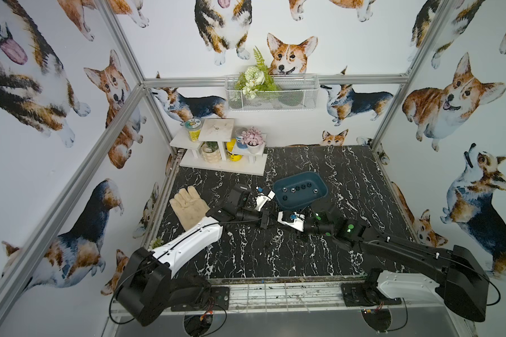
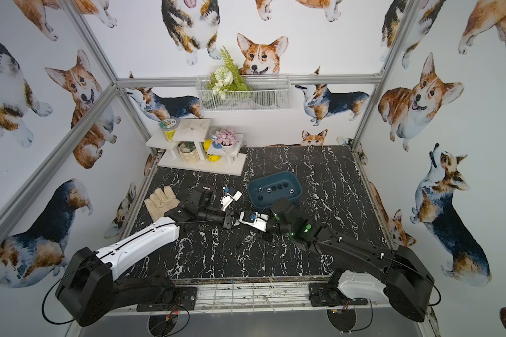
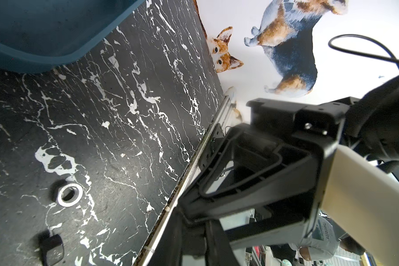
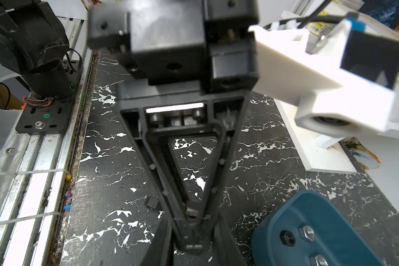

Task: Put the nuts on the desktop into the storage box
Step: Pick up the nut from the center of the board, then place the nut in the storage box.

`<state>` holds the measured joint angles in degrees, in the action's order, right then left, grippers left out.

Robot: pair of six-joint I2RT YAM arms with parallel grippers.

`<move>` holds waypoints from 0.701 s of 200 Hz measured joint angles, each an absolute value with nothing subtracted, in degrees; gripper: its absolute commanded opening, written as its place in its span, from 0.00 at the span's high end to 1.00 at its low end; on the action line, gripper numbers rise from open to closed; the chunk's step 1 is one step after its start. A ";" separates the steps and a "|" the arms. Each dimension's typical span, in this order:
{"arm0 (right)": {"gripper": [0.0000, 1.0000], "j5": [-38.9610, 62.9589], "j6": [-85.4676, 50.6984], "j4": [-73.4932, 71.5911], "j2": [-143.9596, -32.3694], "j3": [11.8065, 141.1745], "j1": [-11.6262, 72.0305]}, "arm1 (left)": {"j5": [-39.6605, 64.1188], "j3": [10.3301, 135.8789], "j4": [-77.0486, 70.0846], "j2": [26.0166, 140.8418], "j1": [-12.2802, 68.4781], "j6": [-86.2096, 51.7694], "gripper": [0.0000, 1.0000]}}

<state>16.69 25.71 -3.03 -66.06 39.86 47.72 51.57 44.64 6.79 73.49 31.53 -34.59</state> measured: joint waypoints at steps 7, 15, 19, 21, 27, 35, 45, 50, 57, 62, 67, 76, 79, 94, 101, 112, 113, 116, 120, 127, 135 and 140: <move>0.86 16.67 25.80 -3.05 -65.80 39.64 47.72 | 52.05 44.25 6.02 73.49 31.53 -35.03 0.83; 0.92 16.67 25.87 -3.11 -65.56 39.31 47.75 | 52.56 43.81 5.30 73.49 31.53 -35.57 0.76; 0.94 16.69 25.87 -3.14 -65.47 39.16 47.77 | 52.73 43.68 5.06 73.52 31.53 -35.83 0.70; 0.95 16.67 25.87 -3.20 -65.45 39.09 47.79 | 52.75 43.66 5.02 73.52 31.53 -35.86 0.68; 0.96 16.43 25.78 -3.64 -65.30 38.83 47.79 | 52.93 43.64 4.73 73.54 31.53 -35.97 0.63; 0.98 15.62 25.76 -3.79 -65.08 38.50 47.72 | 53.32 43.62 4.08 73.52 31.48 -36.14 0.59; 0.99 14.55 25.58 -3.84 -64.97 38.11 47.37 | 53.58 43.55 3.27 73.30 31.44 -36.62 0.48; 1.00 14.09 25.54 -4.01 -64.97 37.98 47.07 | 53.67 43.29 2.68 73.14 31.24 -36.69 0.43; 1.00 13.32 25.10 -3.99 -64.97 37.95 46.41 | 54.22 42.83 1.96 72.79 30.98 -37.06 0.37; 1.00 13.06 24.58 -3.99 -65.04 37.95 45.71 | 54.63 42.52 1.61 72.47 30.68 -38.02 0.32; 1.00 12.34 24.05 -3.95 -65.17 38.02 44.64 | 54.94 42.37 1.30 72.23 30.44 -38.35 0.29; 1.00 11.84 22.61 -3.68 -65.58 38.39 42.63 | 55.42 42.26 0.60 71.99 30.00 -38.41 0.22; 1.00 11.79 22.26 -3.60 -65.73 38.59 41.93 | 55.46 42.26 0.43 71.90 29.91 -38.59 0.20; 1.00 11.60 19.73 -3.16 -66.81 39.86 38.59 | 55.42 42.26 -0.10 71.48 29.23 -38.98 0.15; 1.00 10.87 18.85 -2.92 -67.55 40.56 37.43 | 55.22 42.26 -0.05 71.42 28.95 -38.94 0.13; 0.99 10.41 17.32 -2.04 -69.32 42.04 36.14 | 54.54 42.26 0.62 71.44 28.62 -38.39 0.11; 0.99 10.41 17.19 -1.93 -69.45 42.15 36.05 | 54.46 42.26 0.75 71.44 28.60 -38.28 0.11; 0.99 10.24 16.67 -1.61 -70.00 42.61 35.75 | 54.08 42.26 1.19 71.44 28.51 -37.93 0.10; 0.97 9.56 16.16 -1.30 -70.91 43.31 35.22 | 53.65 42.26 1.74 71.44 28.47 -37.56 0.10; 0.94 8.86 14.76 -0.34 -72.62 44.73 34.30 | 52.47 42.30 2.87 71.44 28.45 -36.73 0.09; 0.93 7.77 13.08 0.80 -74.76 46.63 32.95 | 50.74 42.48 4.80 71.40 28.38 -35.59 0.08; 0.93 7.16 11.94 1.67 -76.38 48.12 31.86 | 49.43 42.68 6.02 71.33 28.40 -34.85 0.07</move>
